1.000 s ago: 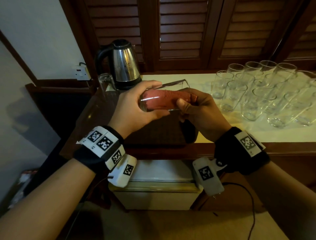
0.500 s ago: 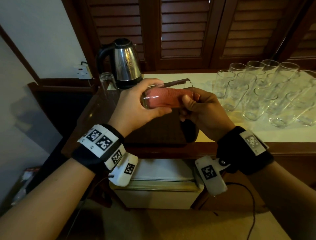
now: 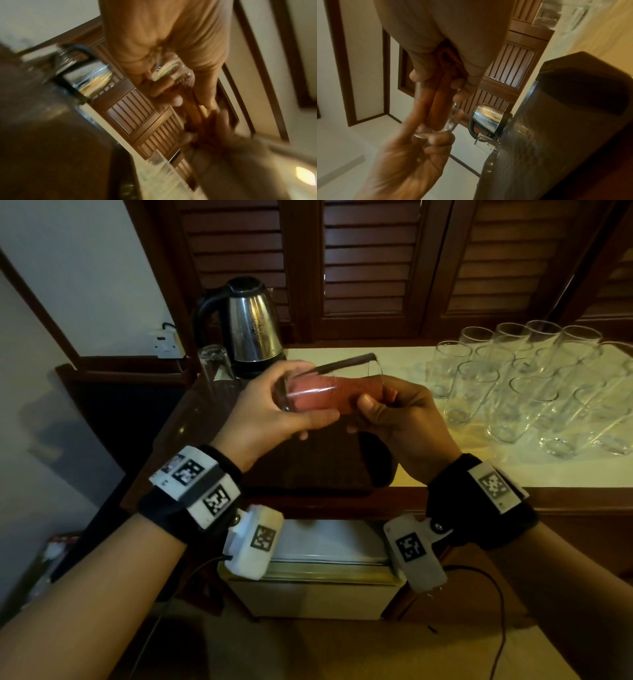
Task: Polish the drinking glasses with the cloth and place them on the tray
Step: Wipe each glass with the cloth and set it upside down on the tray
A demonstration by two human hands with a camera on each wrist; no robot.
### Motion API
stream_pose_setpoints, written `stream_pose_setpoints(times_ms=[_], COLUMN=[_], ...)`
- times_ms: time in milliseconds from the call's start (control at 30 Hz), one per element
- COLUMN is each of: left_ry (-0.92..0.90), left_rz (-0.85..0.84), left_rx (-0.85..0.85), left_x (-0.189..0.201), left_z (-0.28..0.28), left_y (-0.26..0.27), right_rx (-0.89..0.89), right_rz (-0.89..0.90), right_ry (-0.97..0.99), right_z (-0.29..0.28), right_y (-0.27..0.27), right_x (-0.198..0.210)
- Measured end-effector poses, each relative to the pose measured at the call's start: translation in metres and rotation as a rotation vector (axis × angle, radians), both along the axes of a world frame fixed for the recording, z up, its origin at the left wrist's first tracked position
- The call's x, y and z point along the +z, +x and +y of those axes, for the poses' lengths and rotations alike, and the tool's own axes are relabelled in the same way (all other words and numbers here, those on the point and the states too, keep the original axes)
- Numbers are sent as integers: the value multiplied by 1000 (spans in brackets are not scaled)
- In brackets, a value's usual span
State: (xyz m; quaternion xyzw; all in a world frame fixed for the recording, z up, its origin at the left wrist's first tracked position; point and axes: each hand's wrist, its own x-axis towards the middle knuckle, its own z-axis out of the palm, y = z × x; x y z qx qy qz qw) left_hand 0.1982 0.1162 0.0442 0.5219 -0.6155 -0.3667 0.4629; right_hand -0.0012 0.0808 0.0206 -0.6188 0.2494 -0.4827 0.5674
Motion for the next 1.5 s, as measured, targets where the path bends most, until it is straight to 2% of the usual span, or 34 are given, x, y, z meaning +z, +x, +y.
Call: stream_pose_setpoints(times_ms=[67,100,167,267,333,367,467,500,533,567,667,733,800,867,900,933,1000,1100,1133,1200,1300,1333,1367,1433,1500], left_ry=[183,177,30,-310,-341,-261,182,222,195,121,-251,-378,-225,110,212,219,83,-259,-318,-284,104,192,201,81,-138], left_rz=[260,284,142,-280,-344,-281,190,262,259,190,-249,-375,-262,58,183,227,147,-278,-343,-288,154,265,302,221,-34], left_rx=[-66,-64,0,62,59,53,-63,-83,-78,-52,55,61,54,-35,-79,-92,-48,53,53,51,-10,-33,-35,-3,40], left_x=[3,3,3,-2,-3,-2,5,6,5,5,2,-1,-1,3,3,3,2,0,-1,-5,1,1,1,0,-3], left_z=[1,1,1,0,-1,-2,-2,-2,-2,-2,-1,0,-1,0,1,1,2,1,2,2,3,3,3,5,7], left_y=[-2,-2,1,6,7,7,3,4,6,8,12,13,13,10,9,9,10,14,14,13,7,7,7,8,11], right_rx=[-29,-28,5,49,26,13,-49,-58,-53,-33,37,36,14,-18,-32,-40,-23,36,45,30,-10,-16,-11,9,37], right_rz=[40,53,48,-57,-91,-84,35,69,86,86,-4,-47,-37,25,52,71,82,0,-23,-15,22,37,52,74,49], right_ry=[-87,-103,-62,103,141,117,-72,-121,-137,-112,70,115,68,-49,-104,-142,-133,59,113,122,-5,-49,-75,-51,41], right_z=[-3,-4,-4,0,0,-1,-3,-4,-4,-3,-1,0,-1,-2,-3,-4,-4,-2,-1,2,0,-2,-2,-2,1], right_y=[0,1,4,8,9,9,6,6,7,8,13,14,13,11,10,10,11,15,15,15,11,11,11,14,15], right_x=[1,2,3,1,-1,-2,-3,-2,-1,0,1,0,-3,-4,-4,-3,-1,-1,-1,0,-1,-2,-1,-1,-2])
